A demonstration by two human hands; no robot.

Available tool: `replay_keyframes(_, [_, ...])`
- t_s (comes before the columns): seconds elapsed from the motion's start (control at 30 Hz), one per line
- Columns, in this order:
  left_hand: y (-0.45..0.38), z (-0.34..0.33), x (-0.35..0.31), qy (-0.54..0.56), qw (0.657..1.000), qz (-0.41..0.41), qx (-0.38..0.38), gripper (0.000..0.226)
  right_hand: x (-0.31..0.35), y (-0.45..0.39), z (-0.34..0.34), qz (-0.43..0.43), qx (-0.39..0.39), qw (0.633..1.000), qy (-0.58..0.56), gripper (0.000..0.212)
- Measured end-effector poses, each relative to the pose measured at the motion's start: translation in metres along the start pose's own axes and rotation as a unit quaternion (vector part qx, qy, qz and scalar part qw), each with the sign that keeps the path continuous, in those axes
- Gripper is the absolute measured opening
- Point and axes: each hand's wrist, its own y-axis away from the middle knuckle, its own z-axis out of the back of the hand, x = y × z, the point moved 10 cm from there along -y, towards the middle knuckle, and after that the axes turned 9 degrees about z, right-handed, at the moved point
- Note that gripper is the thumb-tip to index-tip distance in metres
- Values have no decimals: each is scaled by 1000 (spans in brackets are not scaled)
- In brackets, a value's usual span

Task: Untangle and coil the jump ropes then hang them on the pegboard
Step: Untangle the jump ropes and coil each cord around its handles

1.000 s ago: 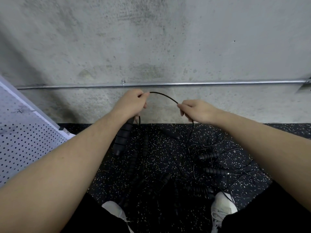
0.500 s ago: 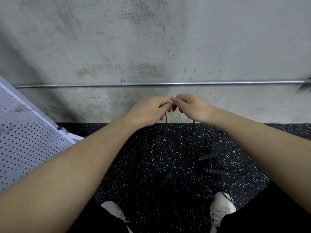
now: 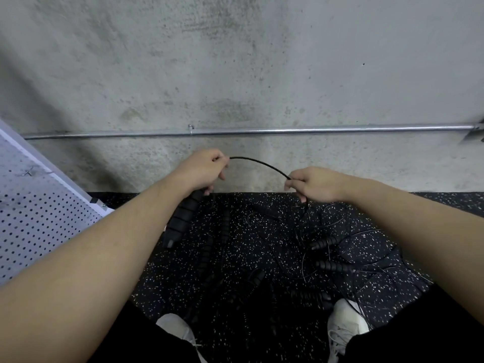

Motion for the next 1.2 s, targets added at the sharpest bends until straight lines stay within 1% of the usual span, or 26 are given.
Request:
replay_keyframes(0.07, [2, -10, 6, -46, 998, 9, 38, 22, 6, 1, 7, 18, -23, 1000, 2, 33])
replay_keyframes(0.13, [7, -21, 0, -66, 996, -3, 67, 25, 18, 2, 15, 42, -47, 998, -5, 34])
replay_keyframes(0.27, [24, -45, -34, -86, 987, -75, 110, 29, 48, 1, 26, 78, -92, 992, -45, 32])
replay_keyframes(0.3, [26, -50, -43, -95, 985, -97, 110, 27, 53, 0, 28, 83, -98, 990, -56, 32])
replay_keyframes(0.37, [27, -49, -54, -103, 984, -123, 81, 22, 57, 0, 30, 89, -110, 987, -75, 29])
replay_keyframes(0.47, [23, -35, -58, -93, 986, -134, 28, 28, 54, 0, 34, 83, -129, 983, -104, 22])
replay_keyframes(0.53, [22, -28, -55, -85, 988, -127, 7, 29, 47, 0, 28, 75, -102, 987, -99, 24])
replay_keyframes(0.57, [22, -25, -54, -80, 989, -123, -4, 29, 44, 0, 21, 68, -71, 992, -79, 26])
replay_keyframes(0.63, [22, -16, -51, -60, 991, -114, -32, 29, 31, 2, 2, 44, 17, 998, -33, 27])
replay_keyframes(0.7, [17, 0, -43, -12, 994, -88, -66, 28, 14, 6, -18, 12, 109, 994, -8, 27])
replay_keyframes(0.73, [13, 9, -36, 19, 994, -66, -80, 28, 8, 9, -24, -1, 137, 991, -2, 29])
replay_keyframes(0.77, [9, 15, -28, 48, 994, -43, -87, 27, 4, 11, -26, -10, 145, 989, 0, 31])
replay_keyframes(0.8, [6, 18, -20, 69, 994, -20, -85, 26, 3, 11, -24, -16, 132, 991, -3, 33])
replay_keyframes(0.87, [0, 16, -8, 65, 996, 8, -56, 25, 6, 8, -9, -13, 67, 997, -18, 33])
replay_keyframes(0.93, [0, 9, 0, 25, 999, 18, -24, 20, 14, 6, 9, 2, -5, 999, -37, 33])
replay_keyframes(0.97, [1, 6, 2, 2, 1000, 19, -14, 20, 19, 6, 18, 11, -30, 999, -42, 33])
replay_keyframes(1.0, [2, 4, 2, -18, 1000, 18, -7, 26, 26, 8, 24, 19, -42, 998, -37, 33])
replay_keyframes(1.07, [6, -3, -5, -35, 999, 7, 7, 39, 38, 9, 27, 34, -43, 998, -24, 27])
replay_keyframes(1.1, [8, -8, -12, -36, 999, -6, 15, 42, 44, 9, 26, 40, -43, 998, -24, 23])
replay_keyframes(1.2, [19, -31, -39, -51, 994, -73, 60, 39, 55, 5, 30, 62, -85, 993, -47, 17])
